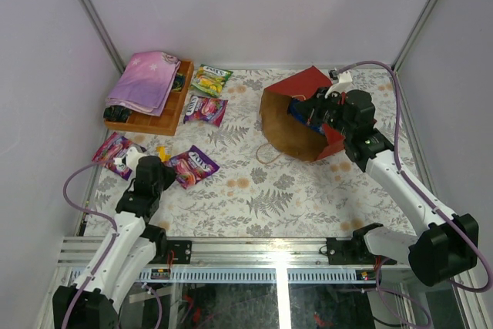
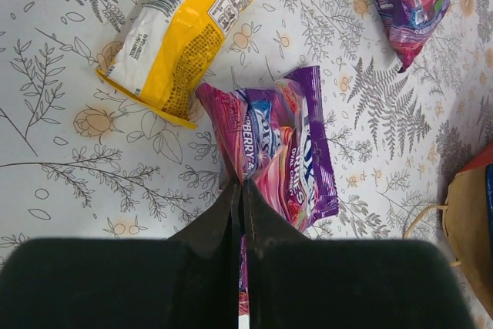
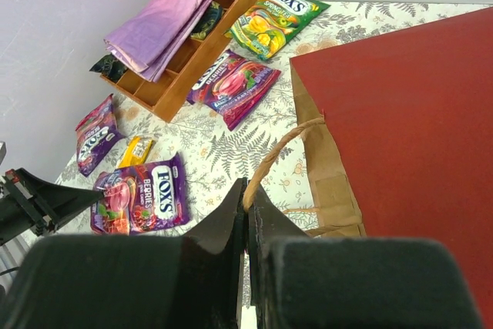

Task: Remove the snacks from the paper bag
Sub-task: Place the snack at the center of the board.

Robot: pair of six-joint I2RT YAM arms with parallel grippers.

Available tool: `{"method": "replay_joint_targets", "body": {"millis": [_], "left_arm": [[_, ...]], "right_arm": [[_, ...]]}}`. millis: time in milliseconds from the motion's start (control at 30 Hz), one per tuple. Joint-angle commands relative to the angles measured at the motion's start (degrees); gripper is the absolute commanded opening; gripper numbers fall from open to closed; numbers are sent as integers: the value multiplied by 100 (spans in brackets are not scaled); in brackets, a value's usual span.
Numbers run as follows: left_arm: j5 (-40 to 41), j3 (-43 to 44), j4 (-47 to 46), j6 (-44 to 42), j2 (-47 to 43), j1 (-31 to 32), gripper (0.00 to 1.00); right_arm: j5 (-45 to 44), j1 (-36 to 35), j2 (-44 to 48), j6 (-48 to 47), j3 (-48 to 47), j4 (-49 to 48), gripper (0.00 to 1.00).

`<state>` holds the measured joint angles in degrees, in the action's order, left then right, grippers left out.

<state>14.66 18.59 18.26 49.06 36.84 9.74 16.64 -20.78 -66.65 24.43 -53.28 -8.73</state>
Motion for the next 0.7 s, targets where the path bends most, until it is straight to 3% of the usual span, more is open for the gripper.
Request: {"method": "replay_joint_targets", "body": {"millis": [0,400,667], "left_arm": [[249,-72,-239,52,47,-53,0],[63,-376,-1382,472,730,-63,0],[321,-108,-2066,401,1468,-77,0]], "right_arm": [[225,-31,11,100,-120,-417,0],[225,-28,67,62,-96,-349,0],[208,-32,23,-17,-105,-272,0]]}}
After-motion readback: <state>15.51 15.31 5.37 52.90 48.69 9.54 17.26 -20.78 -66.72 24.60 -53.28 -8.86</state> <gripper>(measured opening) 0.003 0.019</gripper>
